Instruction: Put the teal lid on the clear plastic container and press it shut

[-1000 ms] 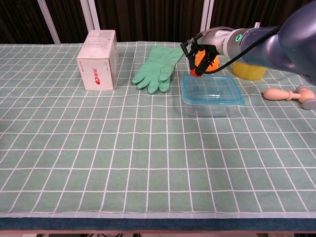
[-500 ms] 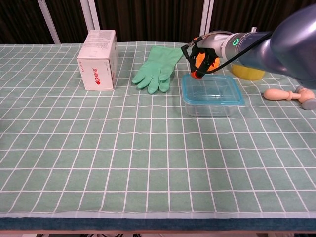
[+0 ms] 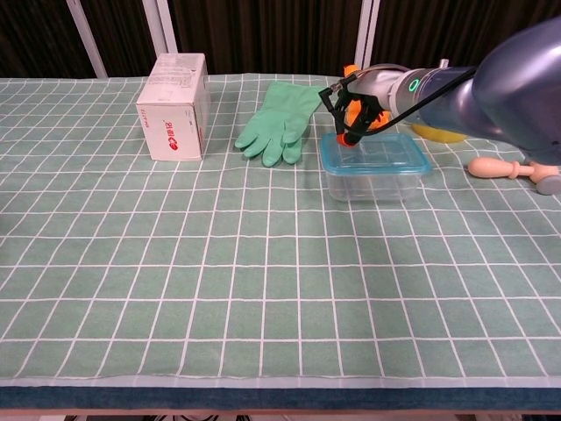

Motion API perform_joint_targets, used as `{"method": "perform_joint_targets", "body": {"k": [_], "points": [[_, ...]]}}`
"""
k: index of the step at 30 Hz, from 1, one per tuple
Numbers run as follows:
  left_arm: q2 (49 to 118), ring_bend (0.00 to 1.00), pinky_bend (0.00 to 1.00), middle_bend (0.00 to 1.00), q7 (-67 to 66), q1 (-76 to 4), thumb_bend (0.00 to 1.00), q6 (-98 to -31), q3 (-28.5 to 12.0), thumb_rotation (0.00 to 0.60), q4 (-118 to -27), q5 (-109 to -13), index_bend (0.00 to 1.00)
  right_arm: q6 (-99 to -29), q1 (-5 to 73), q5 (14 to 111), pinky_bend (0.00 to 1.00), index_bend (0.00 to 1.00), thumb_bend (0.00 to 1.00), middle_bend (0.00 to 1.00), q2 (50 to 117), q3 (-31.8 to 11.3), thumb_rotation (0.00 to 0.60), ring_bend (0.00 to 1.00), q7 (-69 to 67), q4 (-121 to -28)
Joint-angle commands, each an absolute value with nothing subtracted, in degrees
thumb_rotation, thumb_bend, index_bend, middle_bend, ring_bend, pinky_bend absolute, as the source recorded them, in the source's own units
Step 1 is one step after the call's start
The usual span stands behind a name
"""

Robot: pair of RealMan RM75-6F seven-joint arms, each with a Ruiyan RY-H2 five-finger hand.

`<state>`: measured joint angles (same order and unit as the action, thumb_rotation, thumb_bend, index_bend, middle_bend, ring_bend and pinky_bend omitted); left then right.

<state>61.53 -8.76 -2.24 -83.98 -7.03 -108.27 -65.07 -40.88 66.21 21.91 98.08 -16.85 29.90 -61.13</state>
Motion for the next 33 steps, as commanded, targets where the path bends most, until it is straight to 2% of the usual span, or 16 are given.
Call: {"method": "perform_joint_targets", "body": {"k": [1, 33], "points": [[61.5, 0.00, 0.00, 0.00, -8.8, -2.3, 0.75, -84.0, -7.0, 0.600, -108.3, -65.0, 0.11, -40.6, 66.3, 21.5, 0.00, 0.61, 0.51, 0.00, 98.3, -16.5, 0.600, 0.00, 30.3, -60.7], [61.6, 0.00, 0.00, 0.00, -8.7, -2.3, 0.75, -84.1, -7.2, 0.600, -108.0, -64.6, 0.11, -37.6, 68.4, 15.9, 0.00, 0.61, 0.51, 0.00, 98.3, -12.9, 0.600, 0.00, 34.4, -60.3]]}}
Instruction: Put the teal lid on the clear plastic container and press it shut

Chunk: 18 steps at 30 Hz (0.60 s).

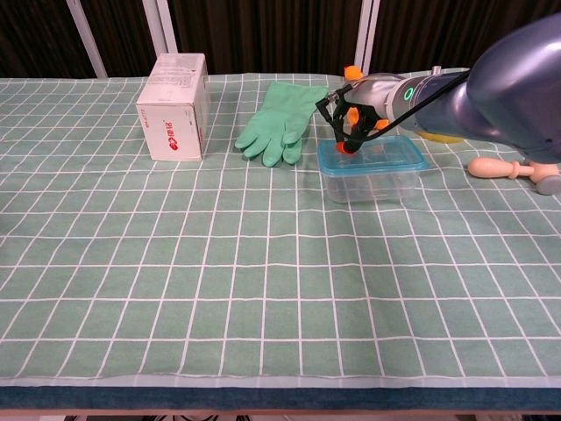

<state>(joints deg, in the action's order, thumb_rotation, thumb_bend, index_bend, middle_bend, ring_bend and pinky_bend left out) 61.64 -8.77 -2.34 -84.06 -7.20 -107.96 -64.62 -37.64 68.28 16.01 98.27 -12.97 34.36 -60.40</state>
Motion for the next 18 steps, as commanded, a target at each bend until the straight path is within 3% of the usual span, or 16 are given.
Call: {"method": "perform_joint_targets", "body": {"k": [1, 4, 6, 9, 11, 18], "points": [[61.7, 0.00, 0.00, 0.00, -8.7, -2.3, 0.75, -84.1, -7.2, 0.600, -108.0, -64.6, 0.11, -37.5, 68.4, 15.8, 0.00, 0.61, 0.51, 0.00, 98.3, -12.8, 0.600, 0.00, 34.4, -60.2], [61.7, 0.00, 0.00, 0.00, -8.8, -2.4, 0.75, -84.1, -7.2, 0.600, -107.9, -64.6, 0.11, -37.6, 68.5, 15.8, 0.00, 0.60, 0.51, 0.00, 98.1, -13.2, 0.600, 0.00, 34.0, -60.3], [61.7, 0.00, 0.00, 0.00, -8.7, -2.3, 0.75, -84.1, -7.2, 0.600, -107.9, -64.6, 0.11, -38.9, 68.2, 17.1, 0.00, 0.53, 0.51, 0.00, 97.4, -14.4, 0.600, 0.00, 32.5, -61.2], [61.7, 0.00, 0.00, 0.00, -8.6, -2.3, 0.75, -84.3, -7.3, 0.600, -107.9, -64.8, 0.11, -42.3, 67.1, 20.4, 0.00, 0.15, 0.49, 0.00, 95.7, -16.0, 0.600, 0.00, 30.1, -64.0], [61.7, 0.00, 0.00, 0.00, -8.5, -2.3, 0.75, -84.5, -7.3, 0.600, -107.9, -65.1, 0.11, -45.6, 65.4, 23.5, 0.00, 0.01, 0.45, 0.00, 92.9, -17.0, 0.600, 0.00, 28.0, -68.9], [61.9, 0.00, 0.00, 0.00, -8.9, -2.0, 0.75, -85.5, -6.8, 0.600, -108.1, -66.9, 0.11, -60.5, 56.4, 35.7, 0.00, 0.00, 0.38, 0.00, 80.3, -17.0, 0.600, 0.00, 24.0, -90.4]]}}
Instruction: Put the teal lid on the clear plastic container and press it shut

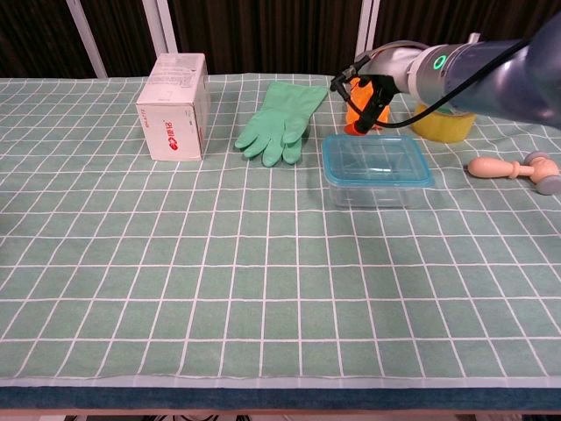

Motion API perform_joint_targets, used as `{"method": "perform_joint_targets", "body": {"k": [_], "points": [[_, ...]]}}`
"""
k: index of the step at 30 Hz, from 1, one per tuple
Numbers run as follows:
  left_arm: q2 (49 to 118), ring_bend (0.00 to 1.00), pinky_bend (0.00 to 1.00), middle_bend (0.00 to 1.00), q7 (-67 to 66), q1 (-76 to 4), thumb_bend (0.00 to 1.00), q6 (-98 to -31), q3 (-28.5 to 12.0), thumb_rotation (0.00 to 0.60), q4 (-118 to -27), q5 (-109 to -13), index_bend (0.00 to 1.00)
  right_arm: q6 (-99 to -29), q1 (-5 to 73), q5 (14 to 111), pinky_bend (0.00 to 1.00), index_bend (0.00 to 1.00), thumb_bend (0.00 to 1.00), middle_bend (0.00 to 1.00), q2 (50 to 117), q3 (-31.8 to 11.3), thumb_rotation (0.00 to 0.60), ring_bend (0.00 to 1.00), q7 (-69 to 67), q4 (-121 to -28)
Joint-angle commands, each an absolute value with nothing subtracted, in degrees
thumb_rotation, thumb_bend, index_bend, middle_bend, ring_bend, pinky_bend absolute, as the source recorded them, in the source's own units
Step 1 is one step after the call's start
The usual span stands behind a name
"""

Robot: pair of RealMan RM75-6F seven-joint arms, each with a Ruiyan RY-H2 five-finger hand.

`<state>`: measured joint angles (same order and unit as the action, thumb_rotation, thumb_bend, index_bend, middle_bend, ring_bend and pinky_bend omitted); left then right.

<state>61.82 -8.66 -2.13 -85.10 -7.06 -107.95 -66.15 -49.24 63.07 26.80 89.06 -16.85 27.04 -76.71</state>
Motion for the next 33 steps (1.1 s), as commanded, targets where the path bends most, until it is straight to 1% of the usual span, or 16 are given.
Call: {"method": "perform_joint_targets", "body": {"k": [1, 4, 6, 9, 12, 15, 20, 24, 27, 29, 33], "points": [[62.0, 0.00, 0.00, 0.00, -9.0, -1.9, 0.75, -85.8, -6.6, 0.600, -108.2, -67.5, 0.11, -63.2, 54.6, 37.8, 0.00, 0.00, 0.37, 0.00, 78.4, -16.5, 0.600, 0.00, 23.7, -93.8], [62.3, 0.00, 0.00, 0.00, -9.5, -1.6, 0.75, -86.8, -6.1, 0.600, -108.3, -69.0, 0.11, -70.3, 49.0, 42.9, 0.00, 0.00, 0.35, 0.00, 73.2, -14.4, 0.600, 0.00, 22.4, -102.7], [62.4, 0.00, 0.00, 0.00, -9.7, -1.4, 0.75, -87.4, -5.8, 0.600, -108.7, -70.1, 0.11, -73.0, 45.8, 45.9, 0.00, 0.00, 0.35, 0.00, 70.4, -12.8, 0.600, 0.00, 20.9, -106.8], [62.6, 0.00, 0.00, 0.00, -10.2, -1.0, 0.75, -88.5, -5.0, 0.600, -109.3, -72.6, 0.11, -77.6, 40.1, 52.6, 0.00, 0.00, 0.35, 0.00, 66.0, -8.5, 0.600, 0.00, 19.3, -112.2], [62.8, 0.00, 0.00, 0.00, -11.0, -0.5, 0.75, -89.8, -4.0, 0.600, -110.1, -75.1, 0.11, -84.5, 33.5, 62.0, 0.00, 0.00, 0.35, 0.00, 63.7, -2.3, 0.600, 0.00, 19.4, -114.3], [62.9, 0.00, 0.00, 0.00, -11.8, -0.1, 0.75, -90.6, -3.3, 0.600, -110.5, -76.8, 0.11, -91.0, 27.0, 69.8, 0.00, 0.00, 0.35, 0.00, 64.0, 2.7, 0.600, 0.00, 17.8, -113.4], [63.0, 0.00, 0.00, 0.00, -13.0, 0.3, 0.75, -91.3, -2.6, 0.600, -111.2, -78.9, 0.11, -97.7, 18.9, 77.6, 0.00, 0.00, 0.35, 0.00, 67.3, 7.5, 0.600, 0.00, 14.5, -108.2], [63.2, 0.00, 0.00, 0.00, -13.6, 0.5, 0.75, -91.4, -2.1, 0.600, -111.2, -79.7, 0.11, -101.3, 14.4, 80.1, 0.00, 0.00, 0.35, 0.00, 70.4, 9.1, 0.600, 0.00, 14.5, -102.3], [63.5, 0.00, 0.00, 0.00, -14.1, 0.5, 0.75, -91.3, -1.8, 0.600, -111.0, -80.1, 0.11, -104.0, 10.6, 81.7, 0.00, 0.00, 0.35, 0.00, 72.7, 9.8, 0.600, 0.00, 11.8, -97.6], [63.7, 0.00, 0.00, 0.00, -14.5, 0.6, 0.75, -91.4, -1.8, 0.600, -110.9, -80.4, 0.11, -104.6, 9.2, 82.2, 0.00, 0.00, 0.35, 0.00, 73.3, 9.7, 0.600, 0.00, 10.7, -95.6], [64.1, 0.00, 0.00, 0.00, -15.1, 0.6, 0.75, -91.3, -1.7, 0.600, -110.6, -80.7, 0.11, -104.2, 8.2, 83.5, 0.00, 0.00, 0.35, 0.00, 73.0, 9.0, 0.600, 0.00, 11.2, -94.8]]}}
